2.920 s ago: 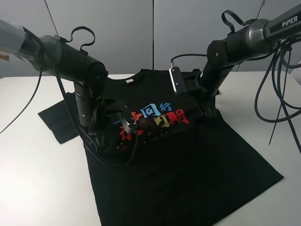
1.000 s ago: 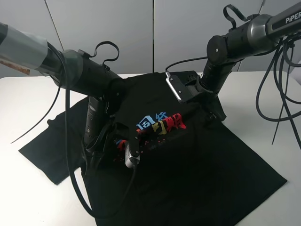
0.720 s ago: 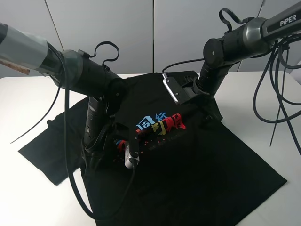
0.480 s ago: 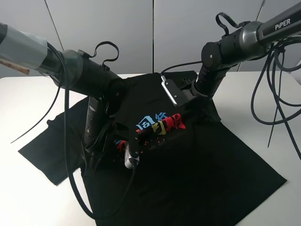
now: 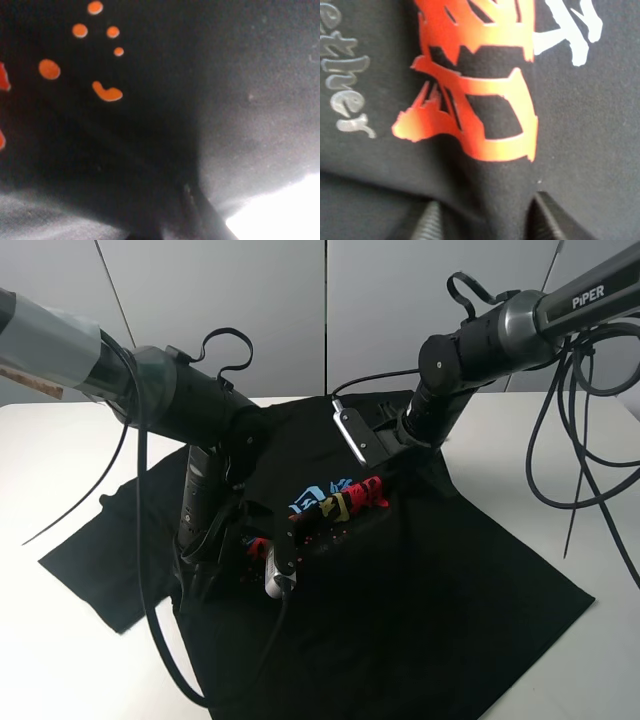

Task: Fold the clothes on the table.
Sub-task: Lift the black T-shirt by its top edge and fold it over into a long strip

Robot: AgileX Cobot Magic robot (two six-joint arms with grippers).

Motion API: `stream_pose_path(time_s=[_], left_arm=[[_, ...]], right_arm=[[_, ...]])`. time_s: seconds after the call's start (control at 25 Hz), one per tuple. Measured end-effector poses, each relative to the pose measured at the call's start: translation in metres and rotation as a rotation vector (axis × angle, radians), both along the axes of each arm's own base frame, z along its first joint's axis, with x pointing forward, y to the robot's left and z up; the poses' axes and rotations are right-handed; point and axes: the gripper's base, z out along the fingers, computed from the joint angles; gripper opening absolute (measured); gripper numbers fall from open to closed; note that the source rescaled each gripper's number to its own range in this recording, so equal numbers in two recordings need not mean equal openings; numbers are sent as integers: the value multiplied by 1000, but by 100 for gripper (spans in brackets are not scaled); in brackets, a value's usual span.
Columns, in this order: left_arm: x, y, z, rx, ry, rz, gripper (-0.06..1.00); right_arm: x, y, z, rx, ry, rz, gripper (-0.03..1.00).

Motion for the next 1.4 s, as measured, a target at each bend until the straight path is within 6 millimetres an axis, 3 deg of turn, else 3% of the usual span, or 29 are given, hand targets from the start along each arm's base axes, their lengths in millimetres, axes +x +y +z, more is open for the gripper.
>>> stream_pose_path(time_s=[0.16, 0.2, 0.4, 0.64, 0.84, 0.92, 1.12, 1.4], left_arm=[[0, 0, 0, 1, 1, 0, 6], [0, 0, 0, 0, 0, 0, 6], [0, 0, -1, 1, -6, 8, 6], [1, 0, 2, 53, -102, 91, 6], [20, 2, 14, -26, -298, 93, 2], [31, 2, 27, -119, -387, 114, 0], [51, 20, 87, -268, -556, 196, 0], [53, 39, 133, -330, -660, 219, 0]], right_arm=[[0, 0, -3, 5, 6, -30, 6], [0, 1, -3, 7, 5, -35, 2], [-1, 3, 2, 13, 5, -49, 0], [-2, 2, 41, 59, -55, -126, 0], [-4, -3, 64, 42, -98, -178, 0], [-6, -7, 72, 21, -105, -202, 0], [-12, -14, 92, -13, -109, -249, 0], [-27, -21, 136, 36, -148, -375, 0]])
